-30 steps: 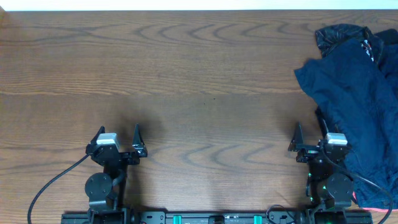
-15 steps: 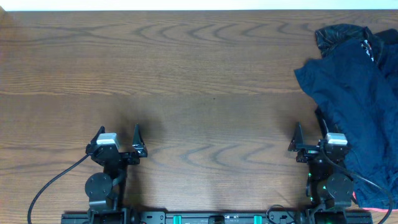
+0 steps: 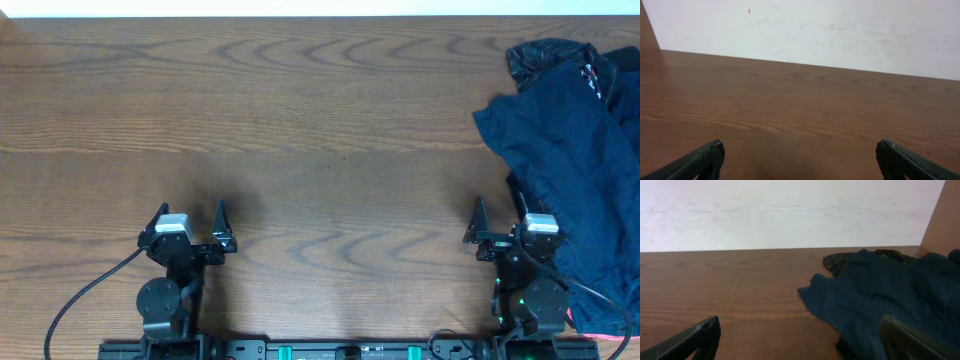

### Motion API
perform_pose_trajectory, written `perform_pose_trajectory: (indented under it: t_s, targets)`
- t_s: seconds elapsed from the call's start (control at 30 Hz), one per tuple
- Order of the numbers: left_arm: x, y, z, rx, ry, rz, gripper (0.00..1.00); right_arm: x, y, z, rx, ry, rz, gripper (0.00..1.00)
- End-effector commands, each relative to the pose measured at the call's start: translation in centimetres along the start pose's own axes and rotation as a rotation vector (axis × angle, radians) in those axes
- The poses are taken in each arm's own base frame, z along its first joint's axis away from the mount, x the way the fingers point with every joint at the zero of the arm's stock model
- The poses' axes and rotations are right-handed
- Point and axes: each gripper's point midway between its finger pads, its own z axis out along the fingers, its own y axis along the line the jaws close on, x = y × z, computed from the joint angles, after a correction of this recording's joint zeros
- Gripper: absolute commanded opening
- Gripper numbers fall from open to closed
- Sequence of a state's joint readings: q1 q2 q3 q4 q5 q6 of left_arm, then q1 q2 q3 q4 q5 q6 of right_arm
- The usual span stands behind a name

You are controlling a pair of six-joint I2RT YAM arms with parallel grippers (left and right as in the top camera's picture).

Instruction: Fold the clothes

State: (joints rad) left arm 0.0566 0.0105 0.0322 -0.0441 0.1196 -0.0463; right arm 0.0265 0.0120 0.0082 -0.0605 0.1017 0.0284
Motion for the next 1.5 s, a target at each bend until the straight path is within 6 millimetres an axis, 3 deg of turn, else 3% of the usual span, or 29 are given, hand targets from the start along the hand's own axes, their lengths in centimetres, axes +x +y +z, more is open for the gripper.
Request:
perform_pose_trajectory:
  t_s: [0.0, 0.4, 0.83, 1.13, 1.47]
  targets:
    - [1.6, 0.1, 0.2, -0.001, 0.036, 0.014, 0.98, -0.2, -0.3, 0.0, 0.009, -0.012, -0.016, 0.99]
    - [1.3, 0.1, 0.2, 0.001, 0.025, 0.015, 0.98, -0.1, -0.3, 0.0, 0.013, -0.007, -0.016, 0.99]
    - [0.6, -1.7, -0.4, 0.086, 0.102, -0.077, 0.98, -0.7, -0.9, -0.3, 0.048, 0.047, 0.022, 0.99]
    - [0.1, -2.8, -0.8, 0.097, 0.387, -0.140, 0.98, -1.7, -1.6, 0.3, 0.108, 0.274, 0.023, 0.99]
    - [1.8, -3.2, -1.6, 0.055, 0.798, -0.207, 0.98, 1.3, -1.7, 2.9, 0.138, 0.767, -0.029, 0.99]
